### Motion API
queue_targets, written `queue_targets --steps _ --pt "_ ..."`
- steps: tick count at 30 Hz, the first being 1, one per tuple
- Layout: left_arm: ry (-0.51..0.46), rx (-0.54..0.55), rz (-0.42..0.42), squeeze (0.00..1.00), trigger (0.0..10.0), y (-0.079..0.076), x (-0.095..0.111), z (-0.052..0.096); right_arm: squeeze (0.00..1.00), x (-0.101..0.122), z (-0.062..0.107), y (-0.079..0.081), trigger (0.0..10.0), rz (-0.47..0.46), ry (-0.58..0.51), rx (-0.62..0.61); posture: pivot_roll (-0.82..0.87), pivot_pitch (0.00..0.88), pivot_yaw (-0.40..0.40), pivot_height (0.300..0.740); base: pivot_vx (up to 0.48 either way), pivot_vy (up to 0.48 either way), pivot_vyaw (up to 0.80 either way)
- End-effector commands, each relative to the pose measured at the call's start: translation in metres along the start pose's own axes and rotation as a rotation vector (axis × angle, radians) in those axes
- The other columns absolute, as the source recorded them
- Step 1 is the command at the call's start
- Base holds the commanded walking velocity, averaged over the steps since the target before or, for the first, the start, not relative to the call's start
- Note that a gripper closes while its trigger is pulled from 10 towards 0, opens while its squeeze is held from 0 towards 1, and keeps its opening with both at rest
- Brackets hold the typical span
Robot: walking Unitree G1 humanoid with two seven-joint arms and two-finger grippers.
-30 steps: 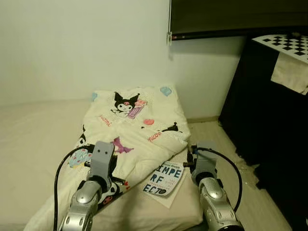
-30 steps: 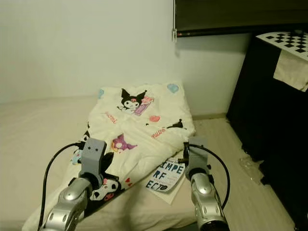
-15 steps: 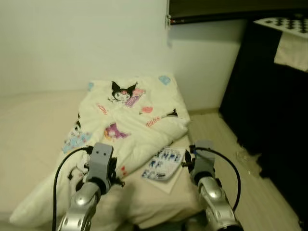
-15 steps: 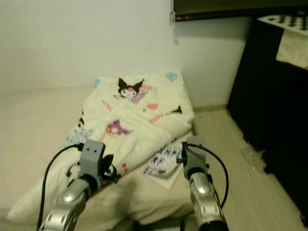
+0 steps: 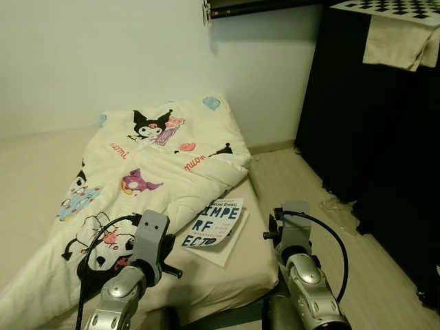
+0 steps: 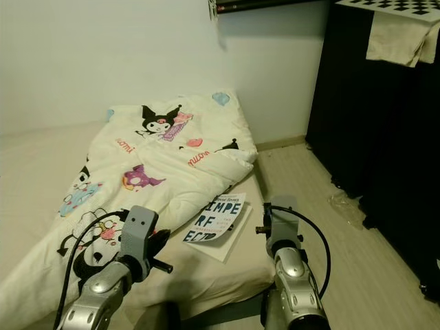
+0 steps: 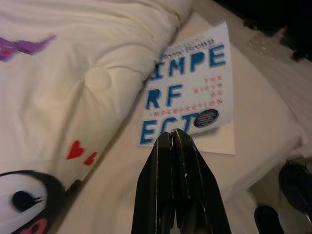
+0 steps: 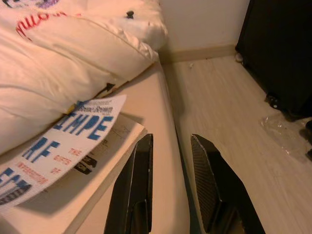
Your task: Clean up the room
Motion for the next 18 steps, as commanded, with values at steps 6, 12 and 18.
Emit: queue_targets --steps 6,12,18 --pt "0.157 -0.063 0.052 0.0 10.0 0.013 -0.029 0.016 0.0 -0.002 0.004 0.001 10.0 -0.008 0.007 0.004 -0.05 0.149 0.059 0.576 0.0 0.0 0.0" --pt "0.197 0.009 0.07 0.0 10.0 0.042 -0.044 0.027 0.0 -0.005 0.011 -0.004 10.0 0.011 0.021 0.01 -0.05 0.197 0.044 0.576 0.0 0.0 0.0" --pt "0.209 -0.032 0.083 0.55 10.0 0.031 -0.046 0.027 0.0 -0.005 0.012 -0.006 10.0 0.014 0.026 0.013 -0.05 0.228 0.04 0.556 0.0 0.0 0.0"
Point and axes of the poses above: a point about 5 cm out from each wrist's last joint towards the gripper, its own z axis pointing back from the gripper into the wrist, its own x axis along the axis of the wrist's last joint, y = z × x, the point moved 3 cm from there along -z, pointing out of the wrist towards the gripper, and after that the axes turned 6 degrees about z, right-handed, at the moved point
